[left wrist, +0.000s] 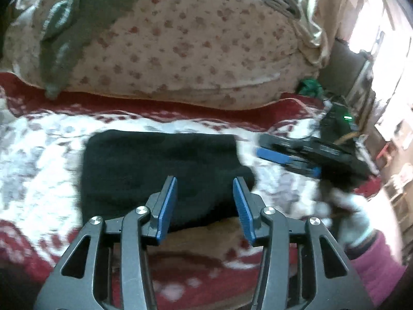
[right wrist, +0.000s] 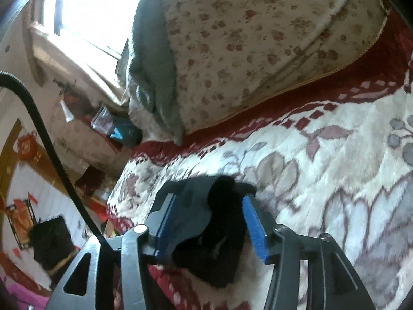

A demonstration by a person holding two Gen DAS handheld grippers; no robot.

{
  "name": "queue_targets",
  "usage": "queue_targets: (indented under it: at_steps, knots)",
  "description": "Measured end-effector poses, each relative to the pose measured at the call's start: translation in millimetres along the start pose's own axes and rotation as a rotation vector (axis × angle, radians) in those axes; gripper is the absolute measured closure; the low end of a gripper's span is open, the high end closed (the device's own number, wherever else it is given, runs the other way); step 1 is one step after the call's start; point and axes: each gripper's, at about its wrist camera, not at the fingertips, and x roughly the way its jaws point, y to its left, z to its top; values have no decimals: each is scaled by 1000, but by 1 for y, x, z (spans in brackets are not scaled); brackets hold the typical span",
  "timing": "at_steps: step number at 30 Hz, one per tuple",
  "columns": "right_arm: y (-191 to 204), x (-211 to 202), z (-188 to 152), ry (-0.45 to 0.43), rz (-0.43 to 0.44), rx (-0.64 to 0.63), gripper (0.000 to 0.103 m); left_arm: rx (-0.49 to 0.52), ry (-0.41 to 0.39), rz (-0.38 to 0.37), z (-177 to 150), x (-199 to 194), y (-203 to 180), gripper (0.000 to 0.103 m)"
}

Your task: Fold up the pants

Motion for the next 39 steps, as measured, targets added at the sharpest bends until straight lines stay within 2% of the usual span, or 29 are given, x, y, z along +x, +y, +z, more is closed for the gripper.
queue_targets:
  at_steps: [4, 11, 14, 18, 20, 25, 30, 35, 39]
  knots:
    - [13, 6, -12, 53, -5, -34, 51, -64, 13, 80, 4, 3, 33, 59]
    - [13, 31, -15, 106, -32, -18, 51, -87, 7, 108, 2, 6, 47, 59]
    - [15, 40, -13, 129, -42, -29, 51, -111, 1, 144, 4, 8, 63, 59]
    - [14, 45, -13, 104, -21, -24, 52, -182, 16, 162, 7, 13, 92, 59]
    - [14, 49, -14, 110, 4, -20, 56, -217, 36, 161, 7, 21, 105, 59]
    - [18, 62, -19, 138, 5, -55, 71, -254, 69, 157, 2, 37, 116, 58]
    - [27, 67, -20, 157, -14, -130, 86, -250, 45, 174, -1, 42, 114, 58]
    - [42, 60, -20, 146, -69, -228, 90, -221, 54, 191, 2, 43, 107, 66]
    - [49, 53, -16, 135, -86, -260, 93, -223, 61, 191, 6, 38, 102, 69]
